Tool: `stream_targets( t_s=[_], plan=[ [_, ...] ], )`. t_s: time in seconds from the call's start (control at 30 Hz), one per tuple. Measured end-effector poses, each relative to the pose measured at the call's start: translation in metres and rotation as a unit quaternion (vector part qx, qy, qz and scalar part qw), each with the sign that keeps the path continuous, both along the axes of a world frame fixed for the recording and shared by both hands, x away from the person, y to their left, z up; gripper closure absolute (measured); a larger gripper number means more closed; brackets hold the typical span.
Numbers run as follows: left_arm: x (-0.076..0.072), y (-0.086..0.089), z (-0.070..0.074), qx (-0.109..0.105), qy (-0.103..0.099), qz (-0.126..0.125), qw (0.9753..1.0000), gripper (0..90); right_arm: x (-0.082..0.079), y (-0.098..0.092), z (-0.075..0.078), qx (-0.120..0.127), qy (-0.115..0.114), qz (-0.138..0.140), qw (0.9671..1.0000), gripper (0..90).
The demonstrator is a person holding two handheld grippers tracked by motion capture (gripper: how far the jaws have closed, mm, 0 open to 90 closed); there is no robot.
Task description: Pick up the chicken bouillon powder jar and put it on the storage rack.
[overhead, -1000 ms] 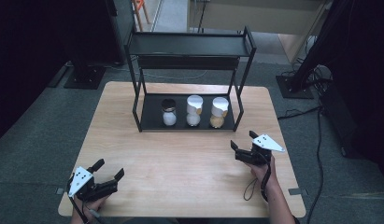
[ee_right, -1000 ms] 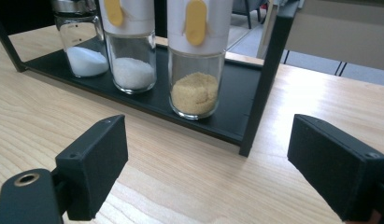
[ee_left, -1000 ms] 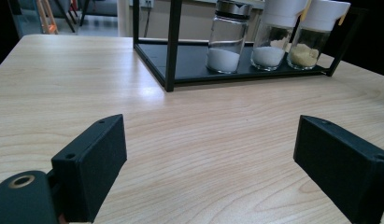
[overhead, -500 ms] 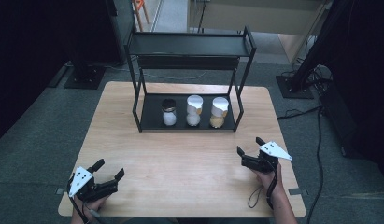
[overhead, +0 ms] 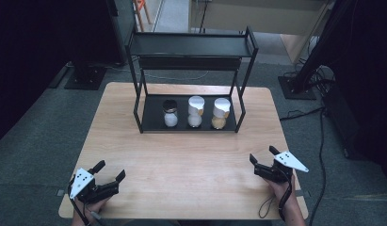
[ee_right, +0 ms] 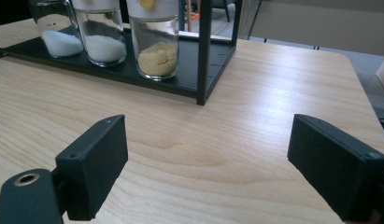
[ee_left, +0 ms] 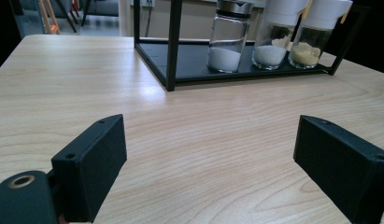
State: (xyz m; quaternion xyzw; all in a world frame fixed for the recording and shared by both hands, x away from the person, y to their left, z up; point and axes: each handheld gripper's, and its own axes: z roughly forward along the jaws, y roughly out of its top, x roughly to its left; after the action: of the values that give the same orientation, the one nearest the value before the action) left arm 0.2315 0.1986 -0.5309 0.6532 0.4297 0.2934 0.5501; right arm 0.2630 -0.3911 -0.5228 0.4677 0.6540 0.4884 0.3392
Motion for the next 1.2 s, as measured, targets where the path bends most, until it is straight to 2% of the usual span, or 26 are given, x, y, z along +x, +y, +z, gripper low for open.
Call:
stream_targets(
  t_s=[0.33, 0.6, 0.97, 1.13, 1.2],
  plan=[
    [0.0, -0.001, 0.0, 0.001, 0.0, 0.001, 1.0, 9.9, -0.02, -0.025, 0.0, 0.0, 0.002, -0.021, 0.9998, 11.9],
    [0.0, -0.001, 0.0, 0.001, -0.001, 0.004, 1.0, 9.8, -0.034, -0.044, -0.007, 0.006, 0.01, -0.04, 0.9991, 11.9],
    [0.0, -0.001, 0.0, 0.001, -0.001, 0.005, 1.0, 9.9, -0.044, -0.059, -0.015, 0.003, 0.03, -0.05, 0.9983, 11.9],
    [0.0, -0.001, 0.0, 0.0, -0.001, 0.005, 1.0, 9.9, -0.044, -0.06, -0.015, 0.005, 0.031, -0.05, 0.9983, 11.8],
    [0.0, 0.0, 0.0, 0.0, 0.0, 0.005, 1.0, 9.9, -0.045, -0.061, -0.015, -0.003, 0.031, -0.051, 0.9982, 11.4]
  ],
)
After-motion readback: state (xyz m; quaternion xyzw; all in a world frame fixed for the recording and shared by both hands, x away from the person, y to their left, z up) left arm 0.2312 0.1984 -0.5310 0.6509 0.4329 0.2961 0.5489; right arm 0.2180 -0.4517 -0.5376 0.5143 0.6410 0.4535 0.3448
